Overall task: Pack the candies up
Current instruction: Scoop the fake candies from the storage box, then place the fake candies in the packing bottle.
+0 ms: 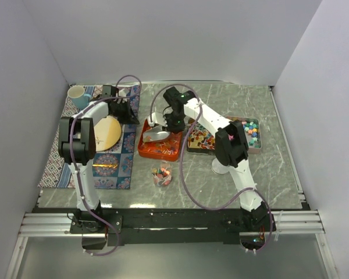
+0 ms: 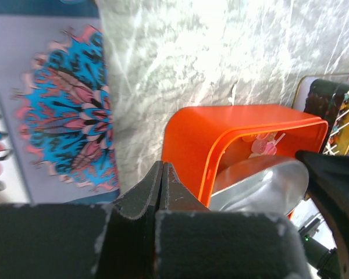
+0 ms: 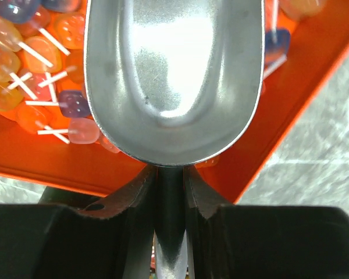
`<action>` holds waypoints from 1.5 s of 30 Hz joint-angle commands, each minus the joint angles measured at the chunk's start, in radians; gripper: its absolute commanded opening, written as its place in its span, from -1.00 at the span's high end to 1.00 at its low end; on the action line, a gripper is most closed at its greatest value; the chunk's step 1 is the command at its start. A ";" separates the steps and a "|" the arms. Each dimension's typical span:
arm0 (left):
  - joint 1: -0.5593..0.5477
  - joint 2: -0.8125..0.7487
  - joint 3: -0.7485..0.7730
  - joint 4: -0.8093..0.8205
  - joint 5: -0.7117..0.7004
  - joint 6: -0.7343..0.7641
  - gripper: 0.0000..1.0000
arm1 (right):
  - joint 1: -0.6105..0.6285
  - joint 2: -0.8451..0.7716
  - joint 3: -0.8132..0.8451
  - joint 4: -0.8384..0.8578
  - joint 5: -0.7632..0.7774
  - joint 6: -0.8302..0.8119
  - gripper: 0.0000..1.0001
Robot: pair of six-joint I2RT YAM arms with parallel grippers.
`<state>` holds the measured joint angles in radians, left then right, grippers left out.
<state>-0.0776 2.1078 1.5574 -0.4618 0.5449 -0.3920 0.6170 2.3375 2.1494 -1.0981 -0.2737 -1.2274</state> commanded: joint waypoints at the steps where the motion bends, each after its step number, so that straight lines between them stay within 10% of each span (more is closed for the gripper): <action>1: 0.019 -0.078 0.043 -0.024 0.012 0.041 0.98 | -0.026 -0.151 -0.084 0.113 -0.087 0.112 1.00; 12: 0.041 -0.131 0.061 -0.043 -0.005 0.068 0.98 | -0.063 -0.352 -0.230 0.316 -0.094 0.171 1.00; 23: 0.124 -0.247 0.090 -0.049 -0.002 0.061 0.98 | -0.039 -0.645 -0.359 0.018 0.059 0.008 1.00; 32: 0.194 -0.373 -0.006 0.032 -0.011 0.042 0.98 | 0.150 -0.871 -0.701 0.009 0.355 -0.034 1.00; 45: 0.205 -0.454 -0.123 0.109 0.015 0.002 0.98 | 0.375 -0.827 -0.680 0.000 0.703 0.045 1.00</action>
<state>0.1234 1.7210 1.4540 -0.4171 0.5362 -0.3691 0.9463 1.5124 1.4342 -1.1133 0.2768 -1.1965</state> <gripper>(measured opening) 0.012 0.277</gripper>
